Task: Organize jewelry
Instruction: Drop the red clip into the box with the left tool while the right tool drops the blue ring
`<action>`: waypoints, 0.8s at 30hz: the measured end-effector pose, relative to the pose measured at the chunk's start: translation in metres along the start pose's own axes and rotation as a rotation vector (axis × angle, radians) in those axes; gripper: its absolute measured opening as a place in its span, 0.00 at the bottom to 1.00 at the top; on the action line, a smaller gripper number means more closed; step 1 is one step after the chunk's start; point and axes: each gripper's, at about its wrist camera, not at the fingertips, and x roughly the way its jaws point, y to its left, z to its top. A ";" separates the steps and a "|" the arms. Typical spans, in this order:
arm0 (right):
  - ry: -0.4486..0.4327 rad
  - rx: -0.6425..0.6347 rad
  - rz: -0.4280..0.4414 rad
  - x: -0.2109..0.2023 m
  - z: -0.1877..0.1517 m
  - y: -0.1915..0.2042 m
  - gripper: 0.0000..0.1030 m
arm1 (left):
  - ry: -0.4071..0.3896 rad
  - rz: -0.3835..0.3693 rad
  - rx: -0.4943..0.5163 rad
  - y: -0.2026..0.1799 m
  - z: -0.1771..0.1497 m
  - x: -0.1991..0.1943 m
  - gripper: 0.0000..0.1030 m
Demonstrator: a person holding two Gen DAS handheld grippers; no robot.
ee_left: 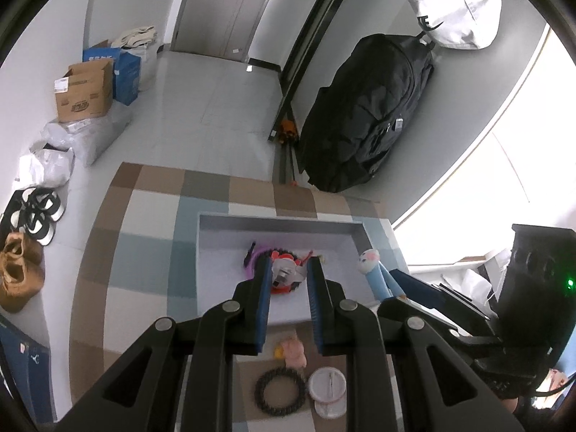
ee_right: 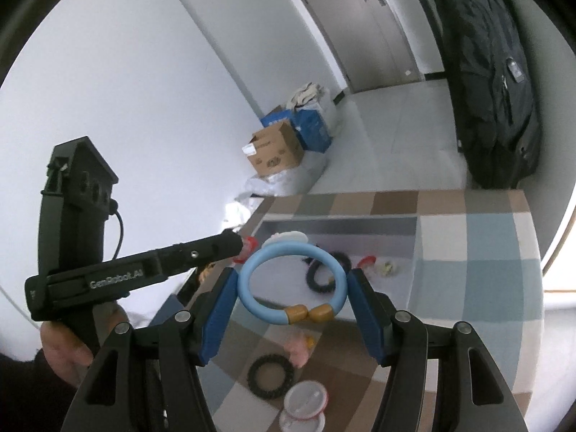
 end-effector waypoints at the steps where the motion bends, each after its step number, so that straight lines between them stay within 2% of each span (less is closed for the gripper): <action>1: -0.008 0.001 -0.006 0.000 0.002 -0.001 0.60 | 0.002 -0.002 -0.001 -0.001 0.003 0.003 0.14; 11: -0.028 0.032 -0.056 0.008 0.019 -0.017 0.60 | 0.004 -0.022 0.008 0.000 0.006 0.023 0.14; 15: -0.012 0.071 -0.061 0.016 0.020 -0.026 0.60 | 0.037 -0.013 -0.016 0.007 0.006 0.033 0.14; 24: 0.007 0.071 -0.066 0.024 0.020 -0.029 0.60 | 0.068 -0.024 -0.051 0.013 0.010 0.045 0.14</action>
